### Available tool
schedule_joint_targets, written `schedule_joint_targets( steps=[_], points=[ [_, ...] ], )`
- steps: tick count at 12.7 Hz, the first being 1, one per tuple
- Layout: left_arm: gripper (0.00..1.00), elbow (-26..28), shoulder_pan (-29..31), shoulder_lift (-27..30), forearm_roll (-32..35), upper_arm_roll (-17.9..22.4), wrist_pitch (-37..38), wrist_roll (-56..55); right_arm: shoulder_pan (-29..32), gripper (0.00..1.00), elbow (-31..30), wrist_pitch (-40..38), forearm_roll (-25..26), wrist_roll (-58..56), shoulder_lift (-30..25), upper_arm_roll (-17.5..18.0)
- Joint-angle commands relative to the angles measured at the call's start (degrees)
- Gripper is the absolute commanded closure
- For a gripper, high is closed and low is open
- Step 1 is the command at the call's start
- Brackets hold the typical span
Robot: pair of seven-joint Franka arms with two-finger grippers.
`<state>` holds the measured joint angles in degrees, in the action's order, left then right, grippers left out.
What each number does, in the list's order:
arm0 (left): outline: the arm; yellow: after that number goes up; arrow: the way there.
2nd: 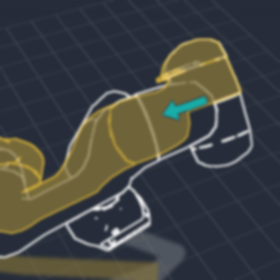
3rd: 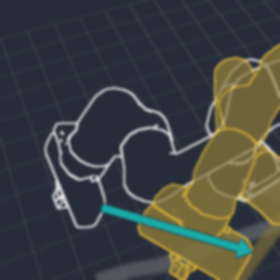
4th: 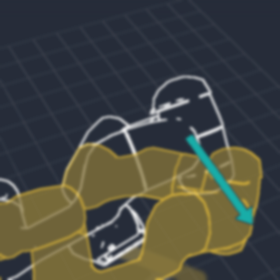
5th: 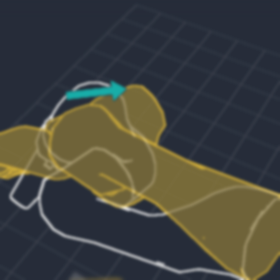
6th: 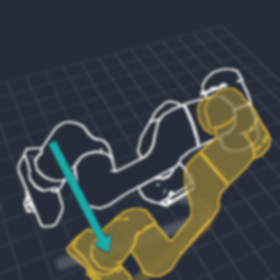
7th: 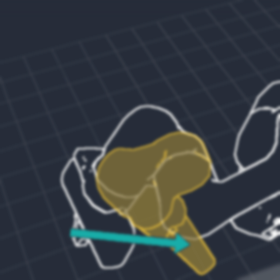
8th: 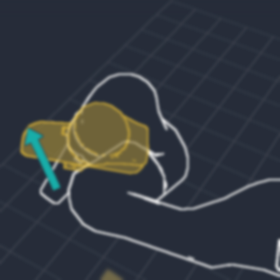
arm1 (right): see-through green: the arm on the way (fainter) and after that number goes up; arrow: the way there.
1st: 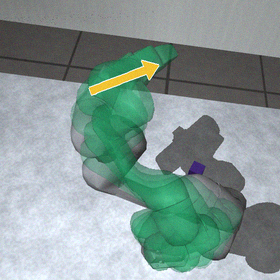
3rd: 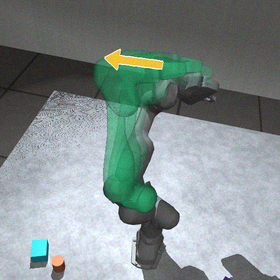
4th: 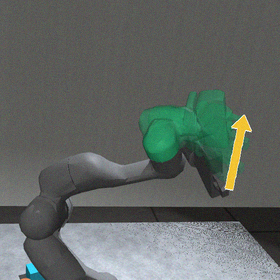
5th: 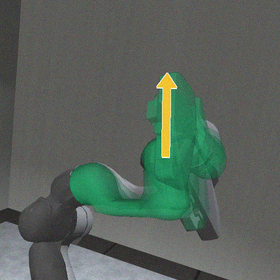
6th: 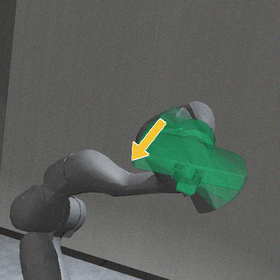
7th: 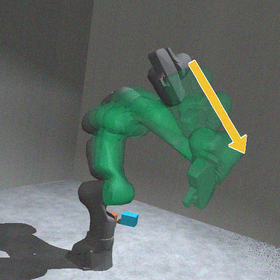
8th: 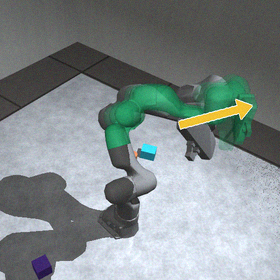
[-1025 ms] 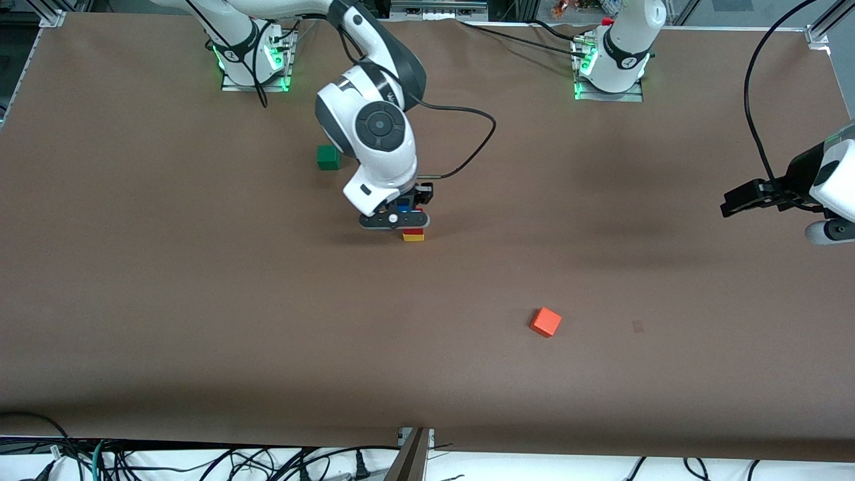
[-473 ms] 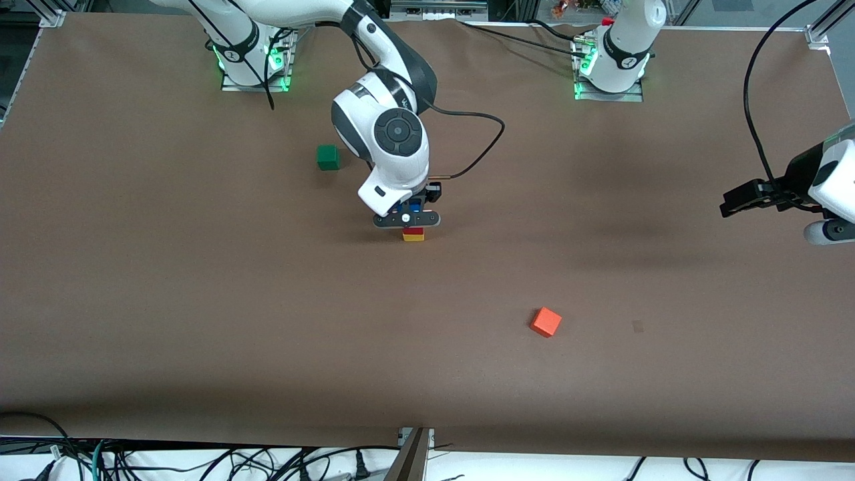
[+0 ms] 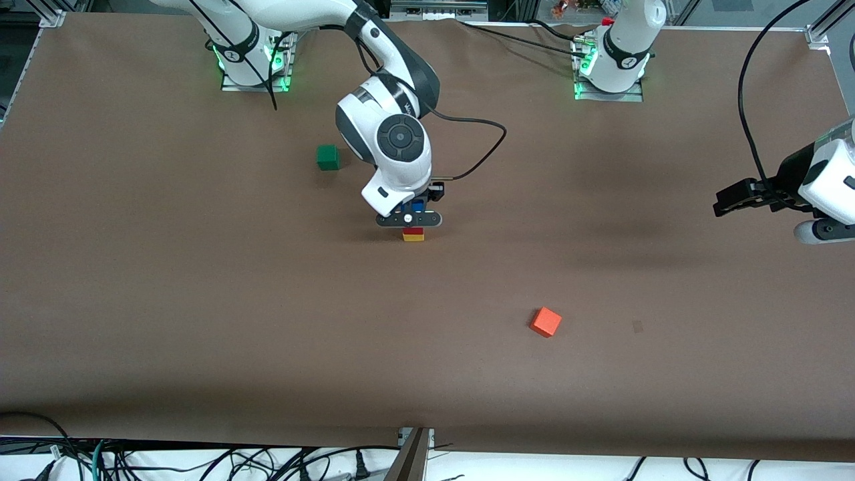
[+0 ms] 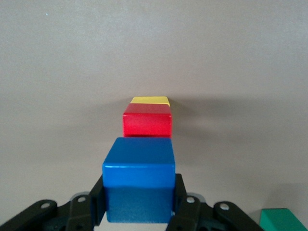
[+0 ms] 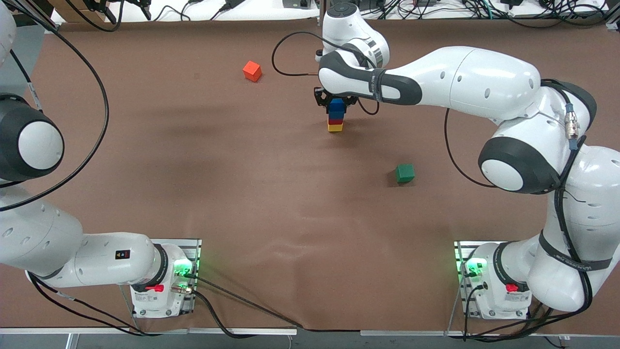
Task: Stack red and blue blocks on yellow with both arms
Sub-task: 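Lower the blue cube onto the red cube with the right gripper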
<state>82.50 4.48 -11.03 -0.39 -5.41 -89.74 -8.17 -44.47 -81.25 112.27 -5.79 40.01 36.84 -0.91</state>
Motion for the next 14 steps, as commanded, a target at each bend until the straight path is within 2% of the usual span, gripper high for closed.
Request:
schedule_joint_targets(
  steps=[1,14],
  points=[
    [0.0,-0.4,0.6,0.0,-0.5,0.0,0.0,1.3,-1.1,0.54,1.8,0.1,-0.7,0.8,1.1,-0.5],
    [0.0,-0.4,-0.5,-0.4,-0.4,-0.1,-0.3,1.1,-1.1,0.54,1.7,0.9,0.2,-0.2,1.4,-0.9]
  ],
)
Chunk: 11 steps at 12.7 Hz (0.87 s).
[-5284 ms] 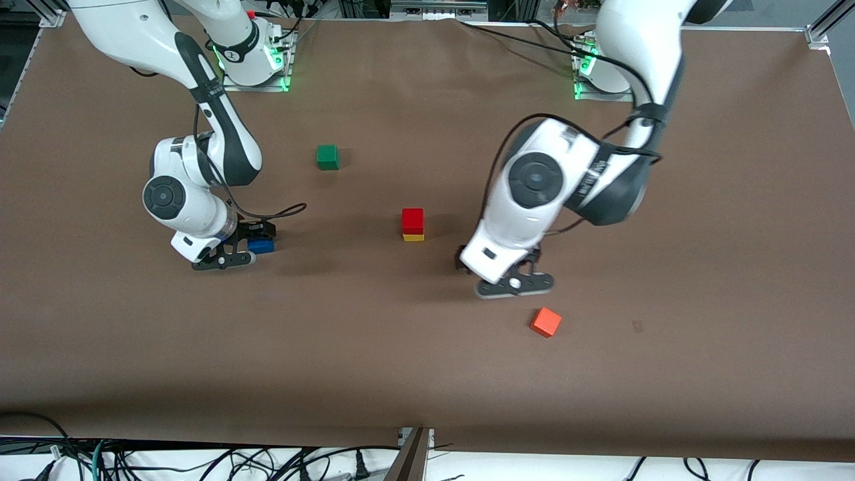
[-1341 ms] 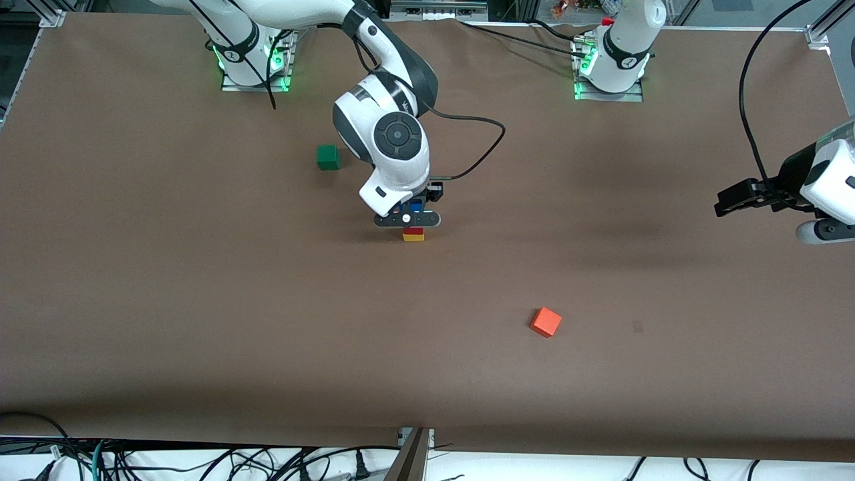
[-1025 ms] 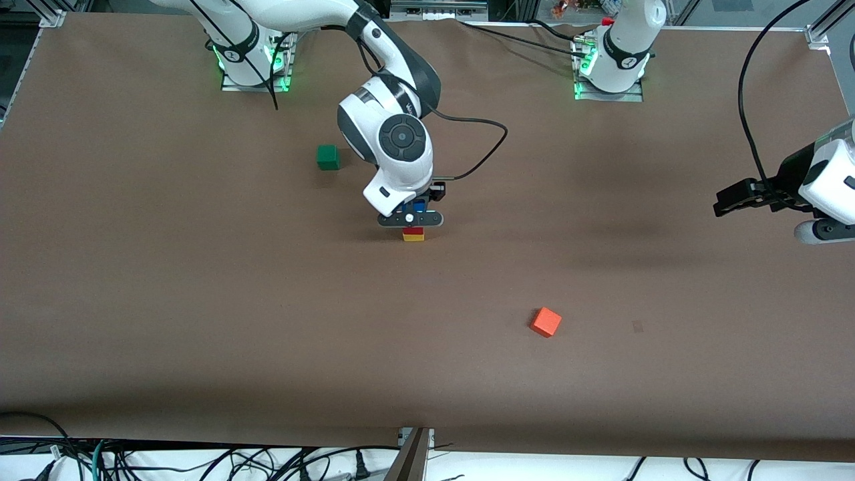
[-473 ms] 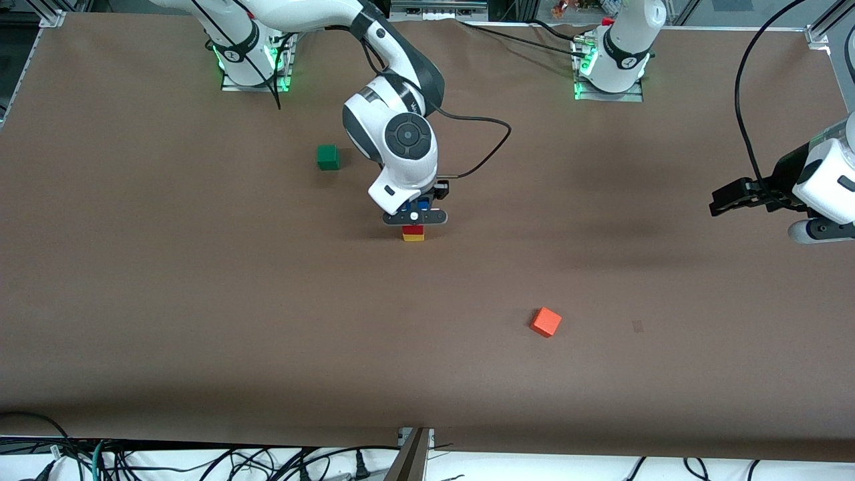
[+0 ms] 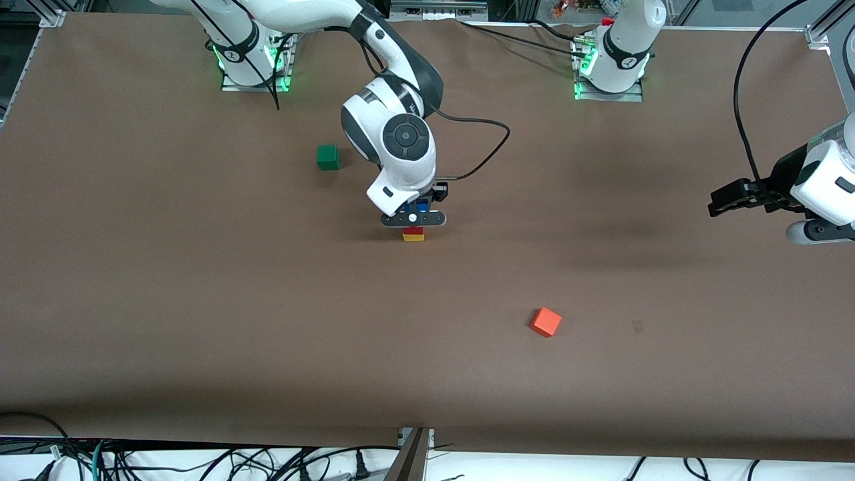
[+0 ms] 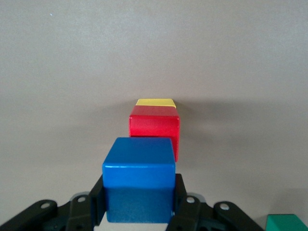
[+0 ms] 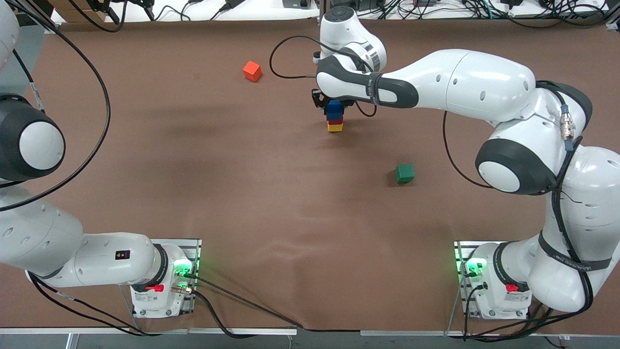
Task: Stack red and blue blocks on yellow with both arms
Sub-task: 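Lower the blue cube onto the red cube with the right gripper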
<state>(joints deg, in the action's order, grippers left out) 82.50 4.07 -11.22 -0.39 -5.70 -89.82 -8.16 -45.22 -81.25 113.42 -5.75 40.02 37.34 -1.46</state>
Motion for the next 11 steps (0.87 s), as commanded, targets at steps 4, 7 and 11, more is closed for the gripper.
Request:
schedule_joint_targets(
  steps=[4,7,11],
  points=[
    [0.0,-0.4,-0.2,-0.3,-0.6,0.2,-0.2,1.2,-0.1,0.54,1.5,-0.2,1.2,-0.3,0.9,-0.5],
    [0.0,-0.6,-0.3,-0.5,-0.6,0.0,-0.2,1.1,0.0,0.54,1.3,0.5,1.3,-0.8,0.9,-0.5],
    [0.0,-4.4,-0.3,-2.4,-0.2,0.0,-0.2,1.0,0.0,0.54,1.2,0.8,1.3,-1.2,1.2,-0.5]
  ],
)
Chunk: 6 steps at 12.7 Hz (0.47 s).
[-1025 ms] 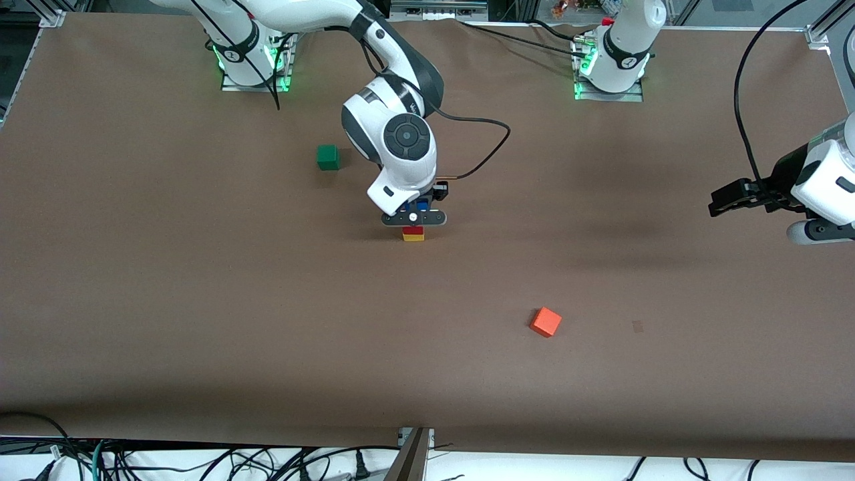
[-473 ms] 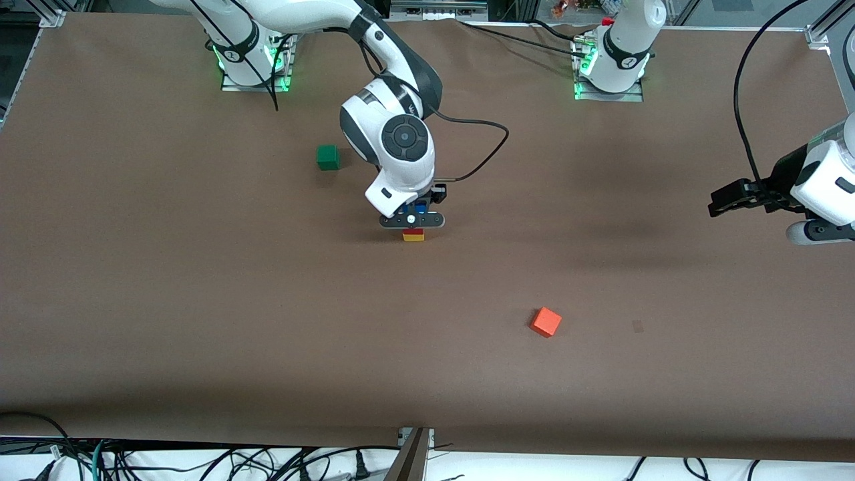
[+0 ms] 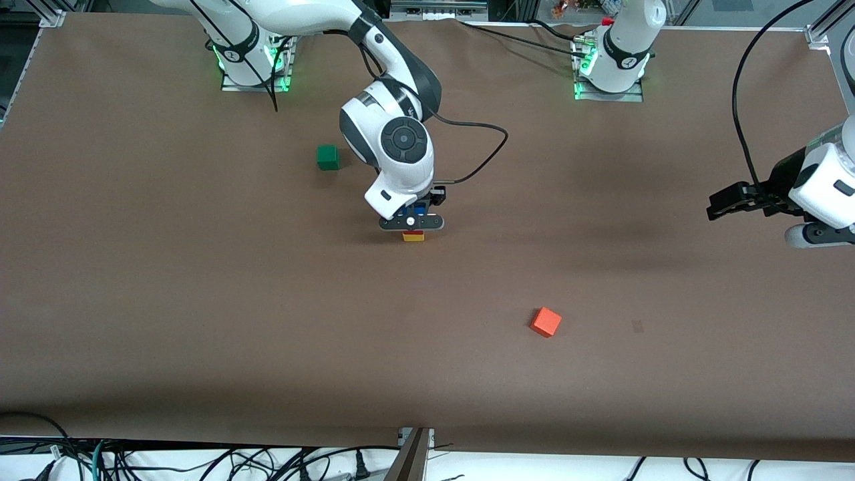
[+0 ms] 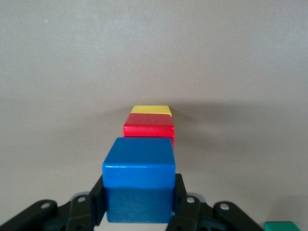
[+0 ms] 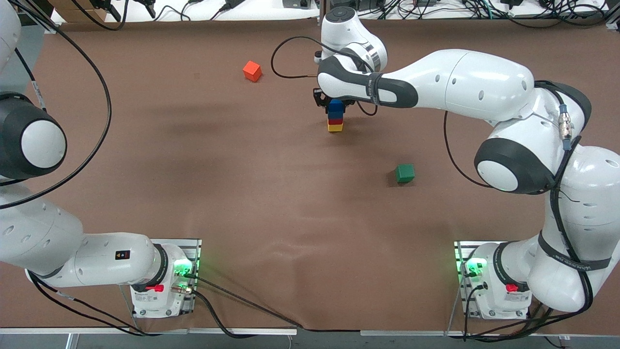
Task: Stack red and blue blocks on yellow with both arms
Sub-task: 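Lower the blue cube onto the red cube with the right gripper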
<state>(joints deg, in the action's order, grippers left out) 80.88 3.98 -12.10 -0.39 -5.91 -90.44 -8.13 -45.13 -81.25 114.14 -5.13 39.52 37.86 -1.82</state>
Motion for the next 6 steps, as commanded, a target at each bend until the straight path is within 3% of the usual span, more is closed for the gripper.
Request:
schedule_joint_targets(
  steps=[1,6],
  points=[
    [0.0,-2.7,-0.2,-1.6,-0.1,0.3,0.4,1.0,0.0,0.54,0.9,0.2,0.6,-0.7,0.6,-0.1],
    [0.0,-2.8,-0.1,-2.0,-0.2,0.4,0.4,1.2,0.0,0.54,0.4,0.8,0.6,-0.8,0.6,-0.2]
  ],
)
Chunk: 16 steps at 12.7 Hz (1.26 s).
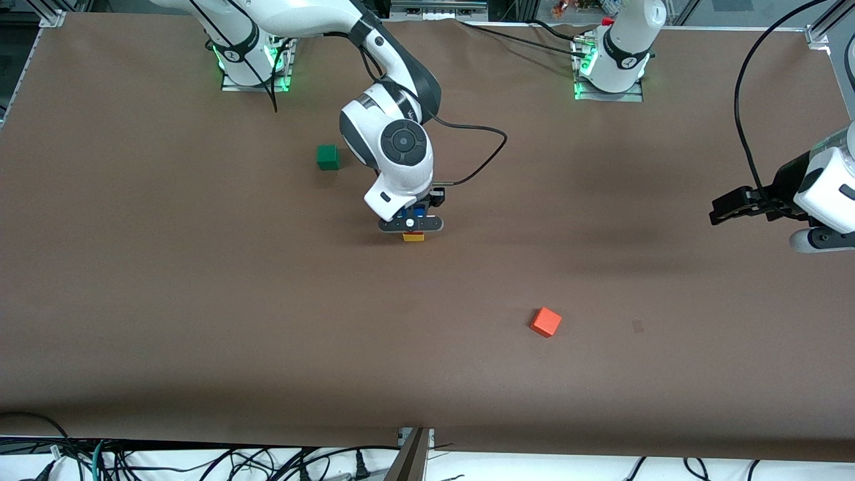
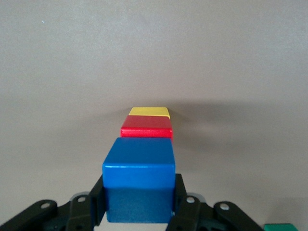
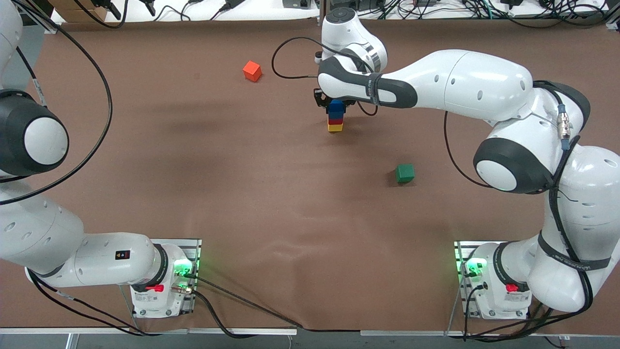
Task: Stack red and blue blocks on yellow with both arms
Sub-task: 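Lower the blue cube onto the red cube with the right gripper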
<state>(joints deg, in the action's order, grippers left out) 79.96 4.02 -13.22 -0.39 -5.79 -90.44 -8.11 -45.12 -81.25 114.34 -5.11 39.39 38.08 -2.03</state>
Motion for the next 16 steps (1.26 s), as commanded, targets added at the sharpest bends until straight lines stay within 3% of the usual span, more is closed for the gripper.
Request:
schedule_joint_targets(
  steps=[1,8,9,11,13,16],
  points=[
    [0.0,-1.9,-0.2,-0.8,-0.2,0.2,0.4,1.2,0.0,0.54,0.1,0.8,0.6,-0.6,0.4,0.0],
    [0.0,-2.0,0.3,-1.0,-0.2,0.3,0.4,1.2,0.0,0.51,-0.4,1.1,0.6,-0.6,0.4,0.0],
    [0.0,-2.0,0.4,-0.9,-0.2,0.3,0.5,1.2,0.0,0.48,-0.4,1.1,0.6,-0.6,0.4,0.0],
    [0.0,-2.0,0.4,-1.0,-0.2,0.3,0.4,1.2,0.4,0.28,-0.4,1.0,0.6,-0.6,0.4,0.0],
    [0.0,-2.0,0.2,-1.0,-0.2,0.3,0.4,1.2,0.5,0.01,-0.4,0.8,0.5,-0.5,0.3,0.0],
    [0.0,-2.1,0.0,-1.0,-0.2,0.3,0.4,1.2,0.6,0.0,-0.4,0.5,0.5,0.0,0.2,0.0]
  ],
)
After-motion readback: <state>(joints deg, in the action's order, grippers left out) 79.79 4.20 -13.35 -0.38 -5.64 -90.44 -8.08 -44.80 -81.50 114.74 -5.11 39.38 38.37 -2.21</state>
